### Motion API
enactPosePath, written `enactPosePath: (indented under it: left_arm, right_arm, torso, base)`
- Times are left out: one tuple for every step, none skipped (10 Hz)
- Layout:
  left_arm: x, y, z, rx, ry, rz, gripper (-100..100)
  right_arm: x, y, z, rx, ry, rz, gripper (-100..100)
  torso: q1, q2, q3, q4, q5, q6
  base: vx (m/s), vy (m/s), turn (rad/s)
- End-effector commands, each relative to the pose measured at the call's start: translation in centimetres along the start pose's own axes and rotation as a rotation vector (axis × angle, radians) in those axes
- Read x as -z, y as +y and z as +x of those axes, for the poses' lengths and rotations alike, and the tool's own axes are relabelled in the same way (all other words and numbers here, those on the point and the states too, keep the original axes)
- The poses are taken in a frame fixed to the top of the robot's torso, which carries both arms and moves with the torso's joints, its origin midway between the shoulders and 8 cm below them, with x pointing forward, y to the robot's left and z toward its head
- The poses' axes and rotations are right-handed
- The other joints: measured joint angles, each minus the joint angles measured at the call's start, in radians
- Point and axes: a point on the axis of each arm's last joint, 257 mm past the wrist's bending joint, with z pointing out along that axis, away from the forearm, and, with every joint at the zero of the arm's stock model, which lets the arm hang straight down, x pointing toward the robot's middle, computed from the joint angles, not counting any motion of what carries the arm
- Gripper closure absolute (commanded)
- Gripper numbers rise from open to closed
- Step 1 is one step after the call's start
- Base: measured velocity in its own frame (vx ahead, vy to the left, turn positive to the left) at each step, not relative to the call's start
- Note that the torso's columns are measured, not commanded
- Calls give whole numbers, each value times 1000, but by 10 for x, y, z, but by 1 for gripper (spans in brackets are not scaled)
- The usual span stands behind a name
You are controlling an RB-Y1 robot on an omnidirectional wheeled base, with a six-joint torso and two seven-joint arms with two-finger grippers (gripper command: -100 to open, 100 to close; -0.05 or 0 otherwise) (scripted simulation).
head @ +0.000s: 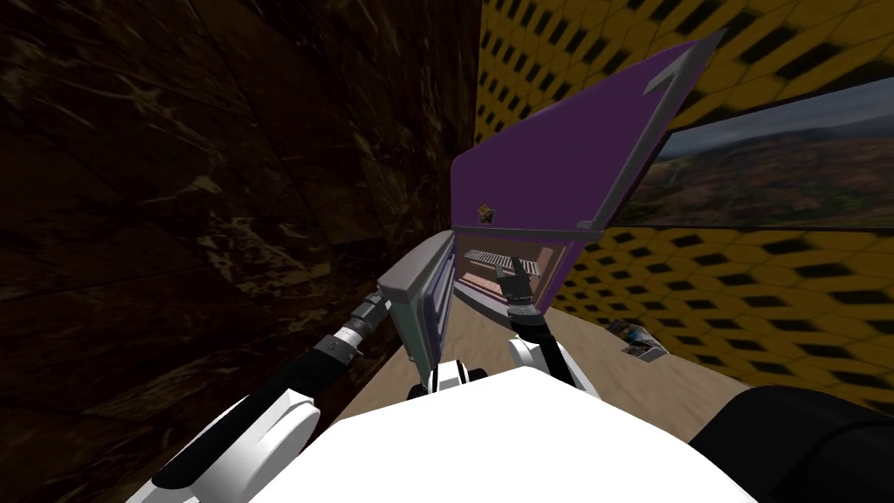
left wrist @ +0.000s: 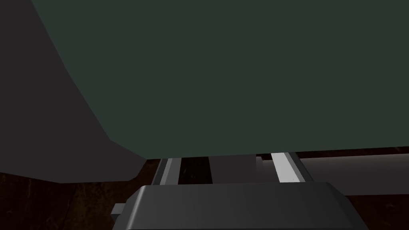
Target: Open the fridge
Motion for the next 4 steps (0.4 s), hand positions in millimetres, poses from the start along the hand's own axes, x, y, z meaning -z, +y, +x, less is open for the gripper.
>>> enactPosePath:
  left_arm:
    - [0,0,-2,-1,-5,0,0]
    - [0,1,-3,-1,-7,-1,0]
    - [0,1,-4,-1,-9,-2,0]
    - [1,1,-5,-2,-11,-3,0]
  right_arm:
    - [0,0,0,0,0,0,0]
    - [0,0,0,0,0,0,0]
    - [0,0,0,0,0,0,0]
    - [0,0,0,0,0,0,0]
  torso:
    - [3,1,1,-4,2,1]
    - [5,1,1,-5,3,0]
    - [6,0,1,-5,4,-1]
    - [7,0,1,-4,4,-2]
  base:
    - [-1,0,14]
    - [0,0,0]
    - [0,0,0]
    - [0,0,0]
